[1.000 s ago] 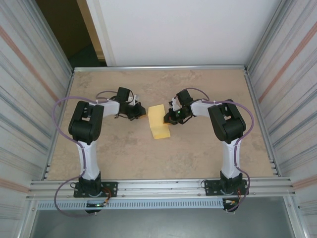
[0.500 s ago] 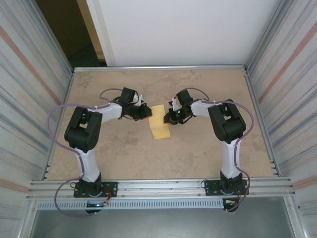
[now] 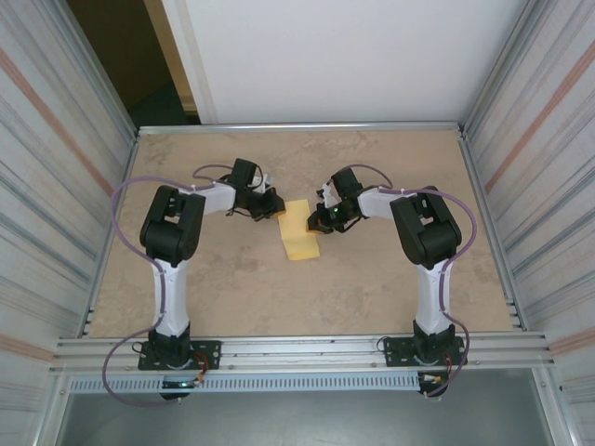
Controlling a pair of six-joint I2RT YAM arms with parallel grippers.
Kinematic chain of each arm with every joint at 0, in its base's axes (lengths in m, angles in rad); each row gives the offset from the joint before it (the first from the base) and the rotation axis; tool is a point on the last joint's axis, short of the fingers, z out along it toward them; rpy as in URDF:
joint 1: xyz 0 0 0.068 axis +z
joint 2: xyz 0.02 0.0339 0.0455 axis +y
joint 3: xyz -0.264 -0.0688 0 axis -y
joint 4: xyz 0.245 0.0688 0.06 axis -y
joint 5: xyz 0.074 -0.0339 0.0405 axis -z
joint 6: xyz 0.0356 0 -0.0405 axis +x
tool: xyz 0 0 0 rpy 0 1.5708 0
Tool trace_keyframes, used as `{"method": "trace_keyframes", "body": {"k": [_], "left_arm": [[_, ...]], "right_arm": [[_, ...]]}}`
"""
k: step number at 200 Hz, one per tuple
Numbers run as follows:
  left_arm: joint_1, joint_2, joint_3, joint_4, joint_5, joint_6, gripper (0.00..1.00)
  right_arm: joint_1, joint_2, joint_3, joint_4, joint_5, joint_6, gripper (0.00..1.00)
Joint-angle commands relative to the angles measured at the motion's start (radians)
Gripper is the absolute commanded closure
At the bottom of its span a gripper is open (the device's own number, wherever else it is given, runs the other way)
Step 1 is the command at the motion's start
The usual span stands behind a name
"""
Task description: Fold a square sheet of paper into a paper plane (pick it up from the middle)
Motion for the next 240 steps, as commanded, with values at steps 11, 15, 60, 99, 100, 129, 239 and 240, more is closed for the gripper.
{"method": "trace_keyframes", "body": {"k": [11,15,60,99,100,129,239,240], "left_arm": [[0.064,0.068,0.076,-0.124,-0.114,0.028,0.89],[0.067,0.073,0.089,-0.135,-0.115,0.032,0.88],[0.088,0.031,0.146,-0.19,-0.109,0.051,0.87],[0.03,-0.191,0.008,-0.125,-0.073,0.001,0.86],[0.028,-0.196,0.003,-0.122,-0.072,-0.002,0.86],[-0.064,-0.261,-0.105,-0.077,-0.035,-0.065,0.87],[-0.195,-0.186,-0.234,-0.039,-0.012,-0.134,0.9],[-0.195,-0.185,-0.235,-0.041,-0.012,-0.132,0.9]], "right_arm": [[-0.016,0.181,-0.119,-0.26,0.361,-0.047,1.0],[-0.017,0.18,-0.12,-0.259,0.361,-0.047,1.0],[-0.016,0.169,-0.122,-0.255,0.362,-0.041,1.0],[-0.012,0.169,-0.125,-0.246,0.353,-0.031,1.0],[-0.012,0.169,-0.127,-0.246,0.353,-0.032,1.0],[-0.012,0.169,-0.13,-0.241,0.351,-0.028,1.0],[-0.017,0.173,-0.137,-0.235,0.351,-0.027,1.0],[-0.017,0.173,-0.136,-0.235,0.351,-0.027,1.0]]}}
